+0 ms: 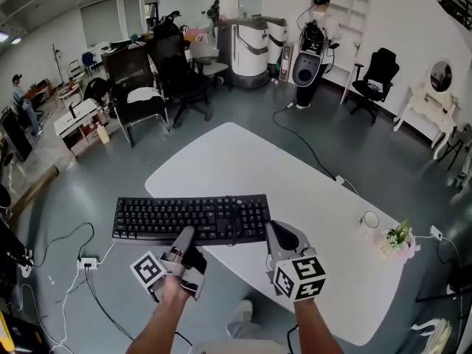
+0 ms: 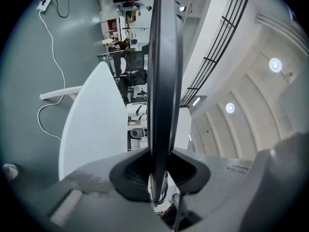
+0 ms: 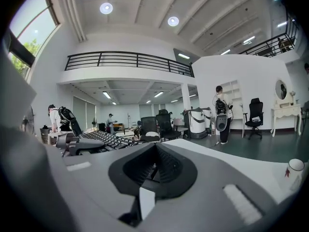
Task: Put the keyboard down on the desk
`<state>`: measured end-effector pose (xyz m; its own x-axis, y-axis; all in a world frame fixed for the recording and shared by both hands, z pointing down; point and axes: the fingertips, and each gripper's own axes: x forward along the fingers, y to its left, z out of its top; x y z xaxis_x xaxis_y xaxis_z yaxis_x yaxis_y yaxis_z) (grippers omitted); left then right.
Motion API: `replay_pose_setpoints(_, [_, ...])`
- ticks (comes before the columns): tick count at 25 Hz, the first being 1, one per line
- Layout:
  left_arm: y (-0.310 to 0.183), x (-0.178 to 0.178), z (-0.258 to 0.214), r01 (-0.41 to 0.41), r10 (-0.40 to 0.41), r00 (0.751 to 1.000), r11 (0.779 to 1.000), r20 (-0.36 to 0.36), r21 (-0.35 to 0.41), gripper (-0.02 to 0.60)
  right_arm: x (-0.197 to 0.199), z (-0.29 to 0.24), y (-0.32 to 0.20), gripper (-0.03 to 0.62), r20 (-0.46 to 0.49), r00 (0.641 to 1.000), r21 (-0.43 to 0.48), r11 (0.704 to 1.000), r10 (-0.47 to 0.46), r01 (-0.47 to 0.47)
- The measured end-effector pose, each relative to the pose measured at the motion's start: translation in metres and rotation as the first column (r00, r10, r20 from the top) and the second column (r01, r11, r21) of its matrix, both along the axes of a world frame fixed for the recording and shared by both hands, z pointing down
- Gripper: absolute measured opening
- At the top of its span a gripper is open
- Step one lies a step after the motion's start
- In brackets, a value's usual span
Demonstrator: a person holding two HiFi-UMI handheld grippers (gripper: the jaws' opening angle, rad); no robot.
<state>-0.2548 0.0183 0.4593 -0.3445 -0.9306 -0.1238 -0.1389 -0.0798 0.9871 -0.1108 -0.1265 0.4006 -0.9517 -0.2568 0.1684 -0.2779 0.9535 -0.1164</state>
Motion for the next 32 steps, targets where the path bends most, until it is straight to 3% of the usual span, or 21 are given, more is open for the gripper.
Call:
replay_pose_setpoints(8, [-0.083,-0.022,0.003,-0.032,0.032,0.999,0.999,-0.002,-0.023,0.087,-0.019,0.009,-0.078,0.0,-0.009,0.999,-0.041,0.998,0.039,-0.039])
replay_pose_setpoints(22, [-0.163,-0.018,0.01,-0.143,0.143,0.99,0.989,-0.002,-0.041,0.087,-0.006,0.018,-0.14,0.0,-0.012,0.991,-0.067,0.988,0.136,-0.136])
replay_pose_setpoints(28, [-0.198,-0.015,0.013,-0.242,0.242,0.97,0.97,-0.015,-0.029,0.087,0.005,0.018,-0.16,0.0,-0.023,0.973,-0.057,0.971,0.231,-0.232])
replay_pose_setpoints(32, [-0.224,-0.02,0.019,-0.326,0.326,0.945,0.945,-0.029,-0.016,0.087,0.009,0.02,-0.17,0.0,-0.035,0.949,-0.042,0.948,0.314,-0.315])
